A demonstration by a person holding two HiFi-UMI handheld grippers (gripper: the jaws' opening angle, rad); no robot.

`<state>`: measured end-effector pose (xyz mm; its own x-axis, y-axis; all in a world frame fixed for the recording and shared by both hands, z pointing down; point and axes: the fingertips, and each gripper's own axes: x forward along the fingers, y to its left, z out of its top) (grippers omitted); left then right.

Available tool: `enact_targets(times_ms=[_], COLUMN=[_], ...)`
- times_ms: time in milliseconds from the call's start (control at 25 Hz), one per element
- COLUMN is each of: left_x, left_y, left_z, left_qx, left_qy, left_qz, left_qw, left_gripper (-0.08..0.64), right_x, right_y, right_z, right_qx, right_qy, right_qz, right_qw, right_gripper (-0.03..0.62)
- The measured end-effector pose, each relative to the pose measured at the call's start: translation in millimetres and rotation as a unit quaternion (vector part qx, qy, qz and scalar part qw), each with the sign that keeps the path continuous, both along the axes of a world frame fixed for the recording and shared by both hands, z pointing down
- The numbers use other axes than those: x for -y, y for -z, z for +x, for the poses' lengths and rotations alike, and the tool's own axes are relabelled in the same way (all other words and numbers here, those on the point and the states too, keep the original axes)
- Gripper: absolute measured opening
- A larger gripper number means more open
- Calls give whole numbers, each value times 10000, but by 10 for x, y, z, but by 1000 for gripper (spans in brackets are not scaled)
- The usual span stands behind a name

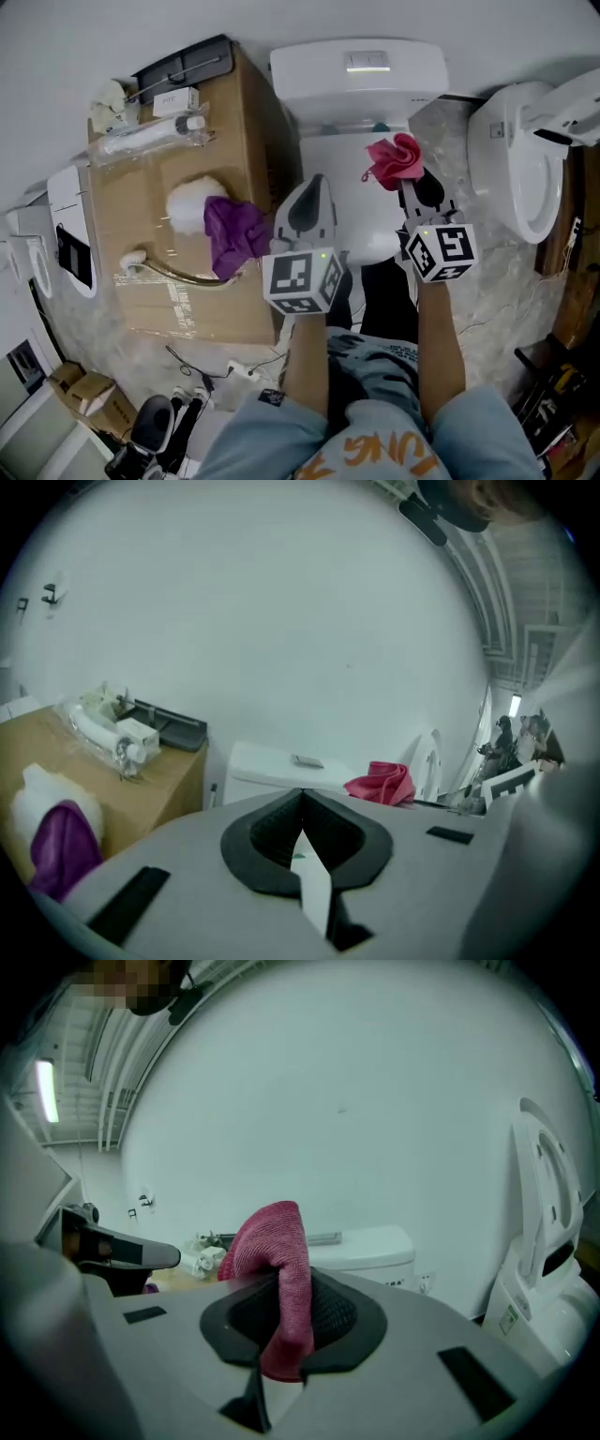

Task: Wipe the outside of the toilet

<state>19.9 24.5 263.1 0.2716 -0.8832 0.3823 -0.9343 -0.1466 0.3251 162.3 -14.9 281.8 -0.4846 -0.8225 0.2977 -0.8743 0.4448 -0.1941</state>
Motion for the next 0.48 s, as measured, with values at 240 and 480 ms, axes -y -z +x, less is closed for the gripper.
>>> enact_targets(times_ms=[240, 480], left_x=[-45, 25], left_y=[772, 1621], left_z=[-314, -373], left_qx=[259, 800], left_qy=[0, -270], left_qz=[474, 1229], left_qw=[9985, 9888], left_gripper=[26, 25], right_x=[-144, -310], right_y=[798, 1513], right_z=[-162, -171], right_qx=[182, 78], right_qy=[-189, -390], right_qz=[378, 887], right_qw=[9989, 9953], right_gripper=[69, 69])
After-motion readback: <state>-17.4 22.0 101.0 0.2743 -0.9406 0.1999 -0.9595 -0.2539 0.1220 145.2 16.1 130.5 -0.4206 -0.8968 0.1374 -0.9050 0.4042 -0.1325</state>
